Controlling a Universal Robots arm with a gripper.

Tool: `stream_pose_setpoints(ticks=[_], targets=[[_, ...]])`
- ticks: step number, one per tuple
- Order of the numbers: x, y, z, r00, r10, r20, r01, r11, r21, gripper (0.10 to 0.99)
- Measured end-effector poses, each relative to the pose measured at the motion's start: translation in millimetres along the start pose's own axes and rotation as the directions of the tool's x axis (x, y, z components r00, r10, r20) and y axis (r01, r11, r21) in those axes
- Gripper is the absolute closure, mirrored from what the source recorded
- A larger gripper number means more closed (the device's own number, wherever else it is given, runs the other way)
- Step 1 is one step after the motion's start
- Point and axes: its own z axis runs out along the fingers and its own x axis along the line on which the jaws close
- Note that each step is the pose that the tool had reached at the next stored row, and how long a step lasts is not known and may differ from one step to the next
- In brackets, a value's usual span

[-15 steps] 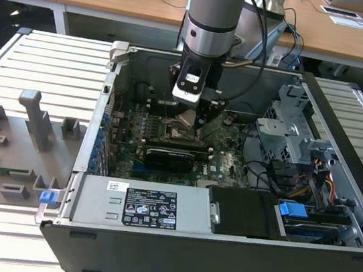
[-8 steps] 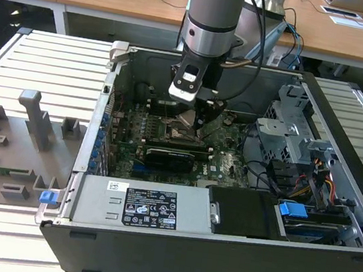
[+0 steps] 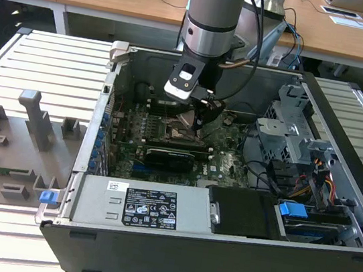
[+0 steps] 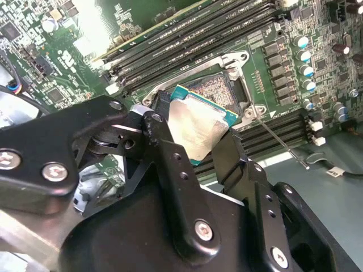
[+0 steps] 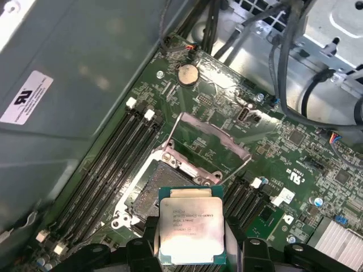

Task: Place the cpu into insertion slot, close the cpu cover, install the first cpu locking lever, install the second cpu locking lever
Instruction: 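Place the cpu into insertion slot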

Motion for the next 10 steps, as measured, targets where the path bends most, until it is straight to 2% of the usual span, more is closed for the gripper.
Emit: stream_pose_setpoints(ticks=[10], targets=[[0.0,0.0,0.0,0.9965,0.084,0.0049,-0.084,0.9965,-0.002,0.545]])
